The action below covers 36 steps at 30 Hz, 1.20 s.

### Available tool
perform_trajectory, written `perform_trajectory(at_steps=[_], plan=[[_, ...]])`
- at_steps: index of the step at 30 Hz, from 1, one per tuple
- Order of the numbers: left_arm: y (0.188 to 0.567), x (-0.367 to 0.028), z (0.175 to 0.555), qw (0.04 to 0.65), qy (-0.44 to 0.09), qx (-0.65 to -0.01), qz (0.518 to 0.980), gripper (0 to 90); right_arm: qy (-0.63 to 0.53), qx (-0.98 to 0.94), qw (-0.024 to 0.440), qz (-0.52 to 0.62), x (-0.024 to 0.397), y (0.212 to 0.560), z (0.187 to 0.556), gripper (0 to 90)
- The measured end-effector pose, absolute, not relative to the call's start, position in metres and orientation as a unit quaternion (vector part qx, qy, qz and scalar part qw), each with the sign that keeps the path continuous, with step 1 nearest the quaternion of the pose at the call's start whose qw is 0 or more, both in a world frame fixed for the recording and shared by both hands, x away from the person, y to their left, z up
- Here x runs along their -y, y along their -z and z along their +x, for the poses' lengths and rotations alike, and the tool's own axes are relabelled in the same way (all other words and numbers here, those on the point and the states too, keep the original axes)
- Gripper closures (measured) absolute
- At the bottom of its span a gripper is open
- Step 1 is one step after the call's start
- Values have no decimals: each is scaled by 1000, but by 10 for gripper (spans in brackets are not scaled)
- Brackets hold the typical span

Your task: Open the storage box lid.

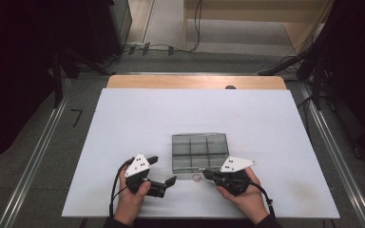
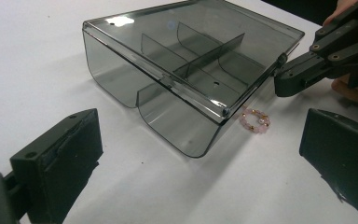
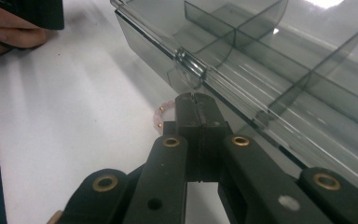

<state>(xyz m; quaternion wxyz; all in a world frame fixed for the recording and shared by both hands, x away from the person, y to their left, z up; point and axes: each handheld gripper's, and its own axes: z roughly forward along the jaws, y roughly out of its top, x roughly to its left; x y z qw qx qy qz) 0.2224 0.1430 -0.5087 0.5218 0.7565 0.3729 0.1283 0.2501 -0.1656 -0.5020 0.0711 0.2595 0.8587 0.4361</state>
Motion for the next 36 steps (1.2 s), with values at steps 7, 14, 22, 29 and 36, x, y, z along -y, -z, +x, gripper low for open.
perform_trajectory(at_steps=[7, 14, 22, 29, 36], plan=[[509, -140, 223, 514, -127, -367, 764, 0, -448, -855, 73, 250, 164, 501, 248, 882], [509, -140, 223, 515, -128, -367, 764, 2, -460, -851, 80, 238, 158, 496, 244, 883], [509, -140, 223, 515, -126, -368, 764, 38, -457, -855, 81, 234, 162, 494, 244, 883], [509, -140, 223, 516, -126, -369, 763, 38, -435, -861, 69, 253, 165, 504, 248, 883], [509, -140, 224, 515, -126, -369, 764, 38, -444, -856, 82, 252, 166, 502, 249, 883]])
